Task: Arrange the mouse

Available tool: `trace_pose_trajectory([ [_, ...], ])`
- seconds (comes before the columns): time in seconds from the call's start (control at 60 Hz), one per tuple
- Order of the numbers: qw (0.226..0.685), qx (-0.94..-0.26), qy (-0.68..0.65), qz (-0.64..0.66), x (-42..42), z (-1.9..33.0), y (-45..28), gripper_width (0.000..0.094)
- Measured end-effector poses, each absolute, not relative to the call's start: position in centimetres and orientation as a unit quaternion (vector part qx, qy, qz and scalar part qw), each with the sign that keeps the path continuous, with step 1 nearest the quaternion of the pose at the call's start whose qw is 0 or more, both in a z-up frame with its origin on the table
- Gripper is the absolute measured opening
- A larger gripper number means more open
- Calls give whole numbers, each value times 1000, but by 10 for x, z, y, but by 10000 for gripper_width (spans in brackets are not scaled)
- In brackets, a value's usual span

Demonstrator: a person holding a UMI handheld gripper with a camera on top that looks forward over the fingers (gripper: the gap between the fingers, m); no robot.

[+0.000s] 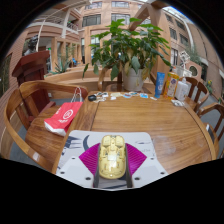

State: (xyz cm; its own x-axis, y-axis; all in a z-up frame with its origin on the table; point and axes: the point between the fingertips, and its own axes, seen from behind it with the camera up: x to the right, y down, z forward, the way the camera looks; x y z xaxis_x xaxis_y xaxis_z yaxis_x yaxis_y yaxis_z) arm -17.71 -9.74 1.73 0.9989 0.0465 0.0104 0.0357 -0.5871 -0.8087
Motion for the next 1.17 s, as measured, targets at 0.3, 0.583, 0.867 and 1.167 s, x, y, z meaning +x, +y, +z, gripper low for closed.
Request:
trace_pose_trajectory([
  [0.3,443,-896,-38,19,-180,18,-116,873],
  [0.583,485,-874,-32,18,-173,108,-200,860],
  [0.867,515,-856,-50,20,-171,162,-291,856],
  [1.167,516,-854,-54,27,-160,166,-329,853],
])
